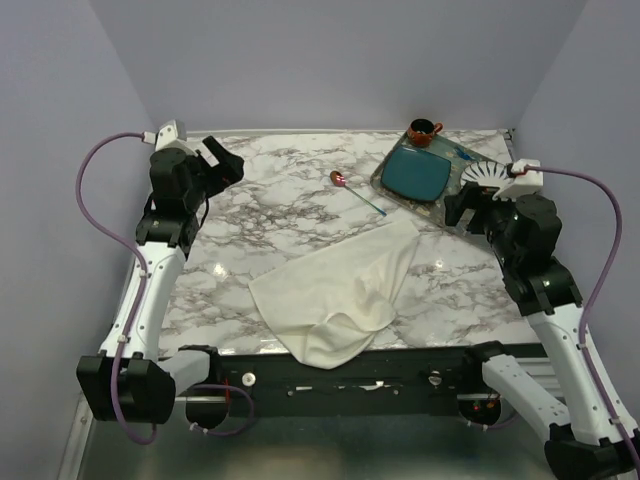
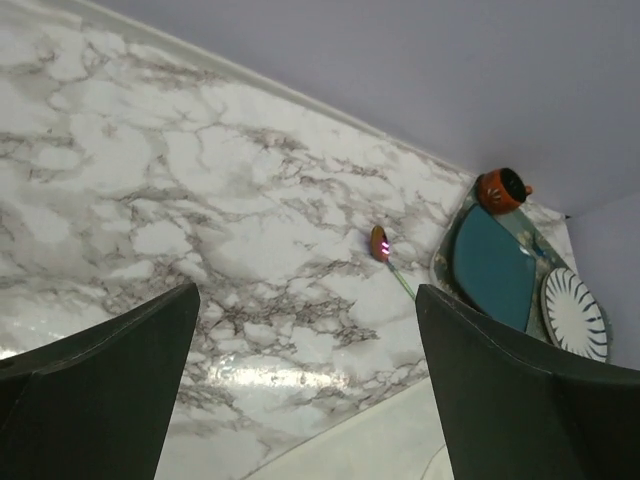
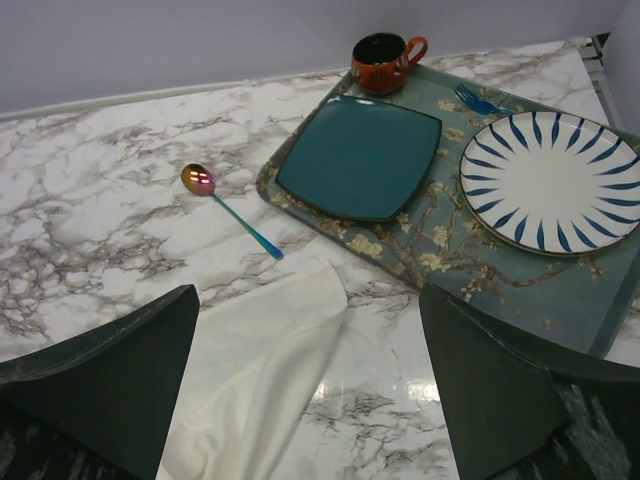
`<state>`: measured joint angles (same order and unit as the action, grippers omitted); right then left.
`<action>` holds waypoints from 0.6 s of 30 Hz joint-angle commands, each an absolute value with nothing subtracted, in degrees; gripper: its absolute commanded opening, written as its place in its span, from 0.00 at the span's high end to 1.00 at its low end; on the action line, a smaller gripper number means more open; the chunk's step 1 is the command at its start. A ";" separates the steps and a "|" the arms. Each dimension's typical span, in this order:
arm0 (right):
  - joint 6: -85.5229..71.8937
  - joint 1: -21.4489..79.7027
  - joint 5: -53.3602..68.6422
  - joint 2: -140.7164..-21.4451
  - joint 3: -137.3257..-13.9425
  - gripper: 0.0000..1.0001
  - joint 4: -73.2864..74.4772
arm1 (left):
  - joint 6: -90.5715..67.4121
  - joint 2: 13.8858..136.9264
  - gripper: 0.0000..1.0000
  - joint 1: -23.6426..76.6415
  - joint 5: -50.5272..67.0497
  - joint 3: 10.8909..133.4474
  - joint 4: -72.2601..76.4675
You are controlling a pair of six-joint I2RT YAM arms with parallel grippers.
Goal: Fold the napkin, place the utensils inside, and roll it up
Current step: Flatten the napkin out
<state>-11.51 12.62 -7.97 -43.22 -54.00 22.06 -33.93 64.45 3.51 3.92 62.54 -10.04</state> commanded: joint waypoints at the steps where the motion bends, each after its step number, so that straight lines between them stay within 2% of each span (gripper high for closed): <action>1: -12.30 12.30 -3.81 -50.00 -56.69 0.00 26.80 | -37.78 69.76 0.01 4.66 -2.52 61.00 -24.32; 4: -14.22 12.48 7.42 -53.07 -54.42 0.00 28.04 | -39.28 71.98 0.01 5.18 -3.95 55.49 -29.26; 7: -19.48 13.53 12.02 -55.54 -49.41 0.02 28.39 | -40.77 69.54 0.01 5.36 -4.31 48.64 -29.44; 13: -31.78 22.75 14.32 -53.53 -35.37 0.03 25.84 | -46.40 62.42 0.02 7.56 -2.55 39.12 -30.41; 15: -35.66 24.86 15.20 -51.86 -31.83 0.09 24.26 | -49.55 60.92 0.02 8.78 -1.94 35.78 -31.29; 18: -40.60 28.55 13.63 -50.11 -25.68 0.12 22.59 | -52.29 59.59 0.02 10.81 -1.41 32.88 -32.08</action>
